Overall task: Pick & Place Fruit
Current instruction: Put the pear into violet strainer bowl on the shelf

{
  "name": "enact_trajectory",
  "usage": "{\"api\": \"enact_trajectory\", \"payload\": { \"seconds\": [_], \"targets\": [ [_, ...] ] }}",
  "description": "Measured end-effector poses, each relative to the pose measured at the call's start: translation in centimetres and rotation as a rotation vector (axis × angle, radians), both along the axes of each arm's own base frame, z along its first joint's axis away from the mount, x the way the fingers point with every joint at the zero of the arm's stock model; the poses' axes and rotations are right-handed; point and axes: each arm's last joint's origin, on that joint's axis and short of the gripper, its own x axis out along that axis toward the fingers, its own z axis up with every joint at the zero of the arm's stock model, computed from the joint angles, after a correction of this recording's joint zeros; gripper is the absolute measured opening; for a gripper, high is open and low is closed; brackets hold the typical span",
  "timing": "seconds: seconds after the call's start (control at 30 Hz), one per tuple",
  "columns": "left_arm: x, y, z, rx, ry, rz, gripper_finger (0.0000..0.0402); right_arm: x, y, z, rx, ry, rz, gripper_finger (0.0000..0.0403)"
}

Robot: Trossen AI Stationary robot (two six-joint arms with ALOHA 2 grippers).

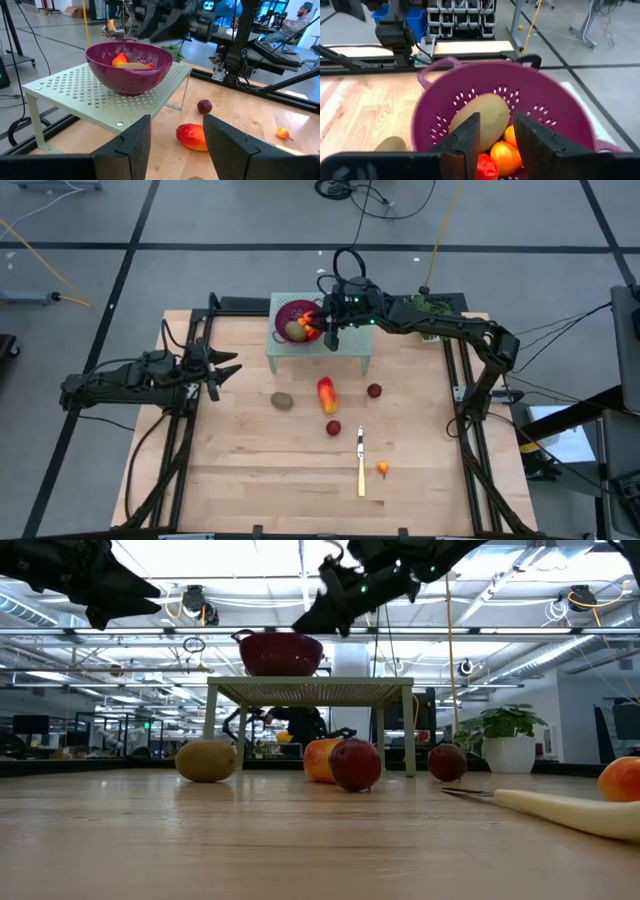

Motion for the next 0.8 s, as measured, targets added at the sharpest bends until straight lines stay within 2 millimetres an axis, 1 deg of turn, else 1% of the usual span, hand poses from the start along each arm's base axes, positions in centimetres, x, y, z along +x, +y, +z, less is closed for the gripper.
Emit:
{"api": "enact_trajectory", "payload": {
  "seconds": [0.13, 0.3, 0.33, 0.4, 0.5, 0.57, 0.67, 0.8],
  "targets": [
    [0.0, 0.0, 0.0, 0.003, 0.002, 0.000, 0.0182, -1.2, 1.7, 2.9, -0.052, -0.062, 0.032, 0.0077],
    [0.0, 0.0, -0.1, 0.009, 0.014, -0.002, 0.0182, -3.3, 4.5, 5.6, -0.109, -0.046, 0.088, 0.0012],
    [0.0, 0.0, -0.2, 0.012, 0.022, -0.002, 0.0182, -3.7, 5.2, 6.0, -0.116, -0.032, 0.083, 0.0006],
    [0.0, 0.0, -0.3, 0.020, 0.037, -0.004, 0.0182, -4.5, 6.6, 6.6, -0.132, 0.001, 0.062, 0.0009],
    [0.0, 0.0, -0.3, 0.029, 0.041, -0.006, 0.0182, -5.5, 8.8, 7.1, -0.141, 0.066, 0.059, 0.0006],
    [0.0, 0.0, -0.3, 0.031, 0.042, -0.006, 0.0182, -6.1, 10.3, 7.1, -0.133, 0.099, 0.093, 0.0002],
    [0.0, 0.0, -0.3, 0.030, 0.041, -0.005, 0.0182, -6.7, 12.4, 7.0, -0.074, 0.108, 0.135, 0.0003],
    [0.0, 0.0, -0.3, 0.031, 0.041, -0.006, 0.0182, -7.3, 14.9, 6.2, 0.014, 0.156, 0.181, 0.0001]
  ]
}}
